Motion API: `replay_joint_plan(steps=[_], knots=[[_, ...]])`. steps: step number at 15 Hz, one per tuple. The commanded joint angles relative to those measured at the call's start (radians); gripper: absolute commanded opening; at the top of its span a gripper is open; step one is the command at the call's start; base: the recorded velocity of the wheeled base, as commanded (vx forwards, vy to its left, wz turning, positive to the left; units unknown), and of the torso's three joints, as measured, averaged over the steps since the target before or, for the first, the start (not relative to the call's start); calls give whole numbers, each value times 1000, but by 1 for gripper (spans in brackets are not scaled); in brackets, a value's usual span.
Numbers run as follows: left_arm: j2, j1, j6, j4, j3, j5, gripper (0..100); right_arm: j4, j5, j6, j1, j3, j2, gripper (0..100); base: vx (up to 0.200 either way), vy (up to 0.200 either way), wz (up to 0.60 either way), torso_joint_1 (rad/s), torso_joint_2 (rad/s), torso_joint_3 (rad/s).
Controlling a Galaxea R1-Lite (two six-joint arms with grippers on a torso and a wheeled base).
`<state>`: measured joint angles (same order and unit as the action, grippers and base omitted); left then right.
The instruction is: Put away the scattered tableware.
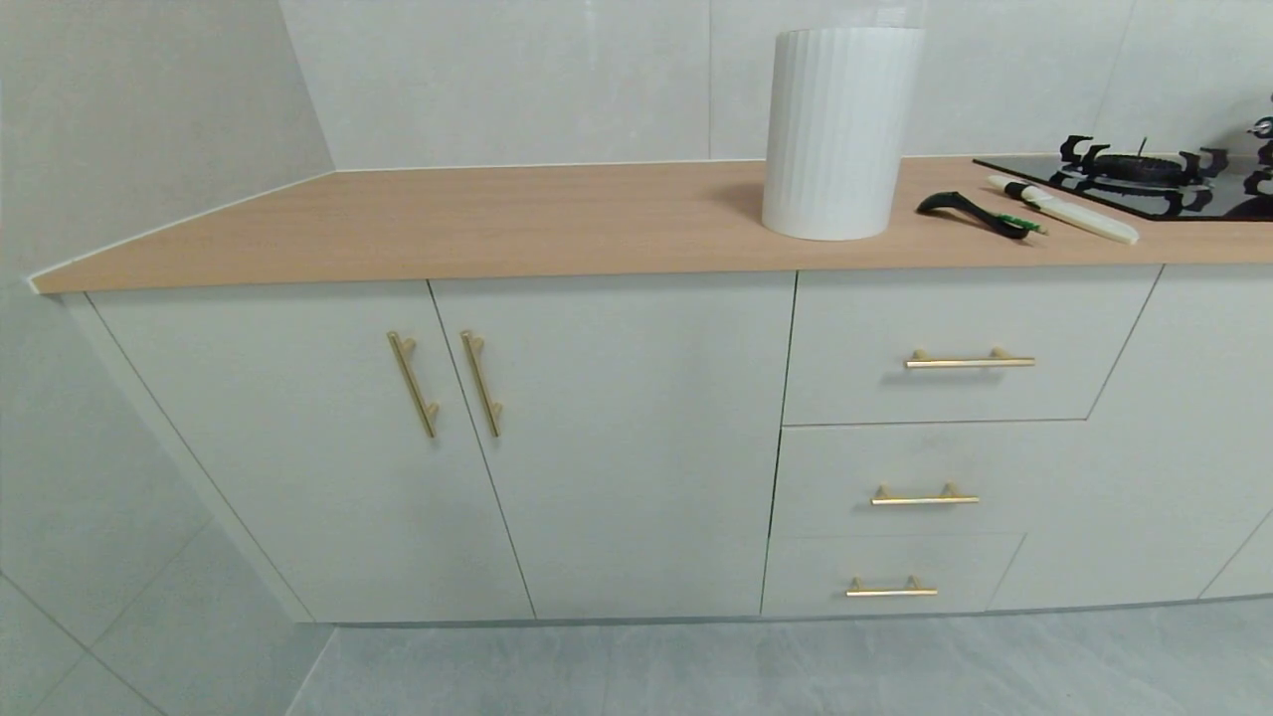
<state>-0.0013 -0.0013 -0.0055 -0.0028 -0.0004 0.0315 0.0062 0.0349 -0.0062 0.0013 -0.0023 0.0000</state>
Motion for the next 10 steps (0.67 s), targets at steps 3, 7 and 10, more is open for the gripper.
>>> replay_joint_plan(steps=[3, 7, 10], knots=[[1, 0, -1, 0, 0, 1, 100, 0, 0, 0, 0, 1, 2, 100, 0, -133, 0, -2, 0, 3], [1, 0, -1, 0, 0, 1, 100, 0, 0, 0, 0, -1, 2, 100, 0, 0, 0, 0, 0, 0], [1, 0, -1, 0, 0, 1, 100, 0, 0, 0, 0, -1, 2, 100, 0, 0, 0, 0, 0, 0]])
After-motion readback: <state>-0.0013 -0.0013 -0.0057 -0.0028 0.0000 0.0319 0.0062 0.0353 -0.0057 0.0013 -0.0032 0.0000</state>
